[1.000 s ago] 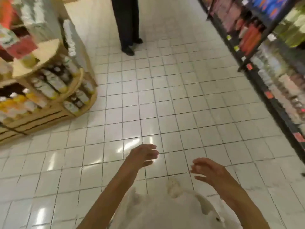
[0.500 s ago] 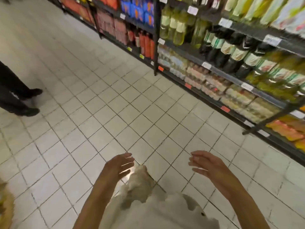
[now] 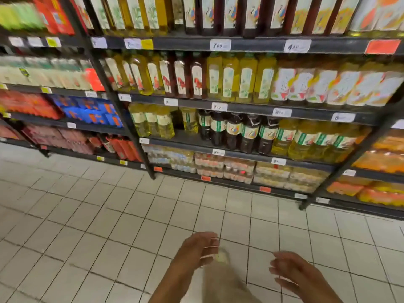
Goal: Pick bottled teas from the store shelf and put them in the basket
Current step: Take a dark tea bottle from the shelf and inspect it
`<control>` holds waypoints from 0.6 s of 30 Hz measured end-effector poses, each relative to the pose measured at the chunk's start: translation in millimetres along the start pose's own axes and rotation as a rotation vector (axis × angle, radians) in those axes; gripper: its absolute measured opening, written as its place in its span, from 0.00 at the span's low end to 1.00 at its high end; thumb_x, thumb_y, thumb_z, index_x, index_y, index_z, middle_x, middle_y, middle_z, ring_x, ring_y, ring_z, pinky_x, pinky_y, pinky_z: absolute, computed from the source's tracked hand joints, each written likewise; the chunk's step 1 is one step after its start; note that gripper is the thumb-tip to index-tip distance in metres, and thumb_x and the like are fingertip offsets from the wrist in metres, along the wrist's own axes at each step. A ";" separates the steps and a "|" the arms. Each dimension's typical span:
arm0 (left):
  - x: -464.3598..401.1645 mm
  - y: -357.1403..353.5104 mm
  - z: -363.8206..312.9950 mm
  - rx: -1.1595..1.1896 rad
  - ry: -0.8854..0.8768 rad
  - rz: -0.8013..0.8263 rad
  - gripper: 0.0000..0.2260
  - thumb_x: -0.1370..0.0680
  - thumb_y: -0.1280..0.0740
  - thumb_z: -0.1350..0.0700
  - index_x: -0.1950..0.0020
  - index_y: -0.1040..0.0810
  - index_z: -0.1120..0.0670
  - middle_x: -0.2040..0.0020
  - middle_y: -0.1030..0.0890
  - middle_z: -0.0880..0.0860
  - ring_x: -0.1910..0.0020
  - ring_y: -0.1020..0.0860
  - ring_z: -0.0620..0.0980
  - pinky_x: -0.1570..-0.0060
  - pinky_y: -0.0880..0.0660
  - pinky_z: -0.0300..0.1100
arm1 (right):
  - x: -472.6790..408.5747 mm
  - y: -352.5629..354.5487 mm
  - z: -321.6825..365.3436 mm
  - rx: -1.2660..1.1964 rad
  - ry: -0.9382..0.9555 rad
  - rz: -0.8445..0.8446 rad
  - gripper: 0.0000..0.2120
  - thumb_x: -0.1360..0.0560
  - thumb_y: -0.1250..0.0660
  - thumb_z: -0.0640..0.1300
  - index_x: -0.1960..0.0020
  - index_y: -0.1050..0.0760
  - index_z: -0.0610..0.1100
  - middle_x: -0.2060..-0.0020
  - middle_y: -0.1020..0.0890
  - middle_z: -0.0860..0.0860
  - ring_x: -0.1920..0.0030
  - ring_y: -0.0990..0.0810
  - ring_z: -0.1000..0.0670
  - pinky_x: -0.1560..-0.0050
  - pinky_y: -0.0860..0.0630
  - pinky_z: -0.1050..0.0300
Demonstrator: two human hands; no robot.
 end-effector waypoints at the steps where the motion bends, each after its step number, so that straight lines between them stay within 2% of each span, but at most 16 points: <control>1: -21.5 -4.0 -18.6 0.008 -0.011 0.005 0.11 0.19 0.41 0.59 0.47 0.19 0.56 0.55 0.15 0.51 0.54 0.17 0.47 0.55 0.24 0.39 | -21.7 -3.4 20.7 0.010 0.027 -0.011 0.07 0.23 0.36 0.35 0.48 0.21 0.37 0.58 0.15 0.42 0.52 0.17 0.42 0.51 0.23 0.50; 6: -110.4 -4.6 -138.4 0.002 -0.131 0.009 0.10 0.20 0.39 0.54 0.47 0.18 0.53 0.53 0.14 0.50 0.52 0.17 0.46 0.49 0.23 0.41 | -115.6 -34.1 171.3 0.067 0.261 0.033 0.09 0.23 0.36 0.36 0.44 0.22 0.44 0.53 0.15 0.48 0.53 0.16 0.48 0.52 0.21 0.55; 9: -151.6 8.7 -222.3 -0.020 -0.228 -0.016 0.09 0.20 0.37 0.54 0.45 0.19 0.53 0.51 0.15 0.51 0.51 0.17 0.46 0.52 0.22 0.39 | -150.3 -64.0 280.5 0.104 0.449 0.061 0.15 0.29 0.31 0.47 0.43 0.23 0.50 0.49 0.16 0.53 0.50 0.17 0.53 0.49 0.22 0.54; 11: -177.1 15.9 -283.4 -0.046 -0.325 -0.022 0.08 0.21 0.36 0.56 0.44 0.20 0.53 0.51 0.15 0.50 0.51 0.17 0.45 0.55 0.22 0.36 | -169.4 -88.8 351.3 0.121 0.575 0.095 0.18 0.31 0.31 0.50 0.42 0.24 0.53 0.47 0.17 0.55 0.47 0.18 0.55 0.51 0.21 0.60; 14: -211.4 26.2 -387.4 -0.048 -0.485 -0.045 0.08 0.21 0.36 0.57 0.44 0.20 0.50 0.47 0.16 0.48 0.49 0.18 0.44 0.50 0.22 0.38 | -194.8 -129.2 445.4 0.143 0.751 0.133 0.19 0.30 0.31 0.51 0.40 0.26 0.55 0.45 0.18 0.59 0.44 0.20 0.57 0.51 0.24 0.68; 16: -228.8 33.1 -456.2 -0.039 -0.604 -0.057 0.07 0.21 0.36 0.57 0.45 0.22 0.48 0.43 0.18 0.48 0.46 0.19 0.45 0.47 0.23 0.40 | -211.2 -155.7 500.4 0.144 0.852 0.139 0.19 0.30 0.31 0.51 0.40 0.27 0.57 0.44 0.19 0.59 0.42 0.21 0.59 0.48 0.24 0.66; 18: -240.7 40.3 -515.4 -0.009 -0.731 -0.075 0.07 0.20 0.37 0.57 0.44 0.24 0.48 0.40 0.21 0.49 0.42 0.22 0.45 0.43 0.24 0.41 | -223.8 -182.3 551.6 0.137 0.955 0.148 0.18 0.27 0.30 0.46 0.39 0.28 0.55 0.41 0.20 0.55 0.40 0.22 0.58 0.42 0.25 0.62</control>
Point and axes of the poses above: each hand's wrist, its own x-axis away from the middle knuckle, its own y-axis out of the back of the hand, z = x × y, the point moved 9 cm from there along -x, towards the middle knuckle
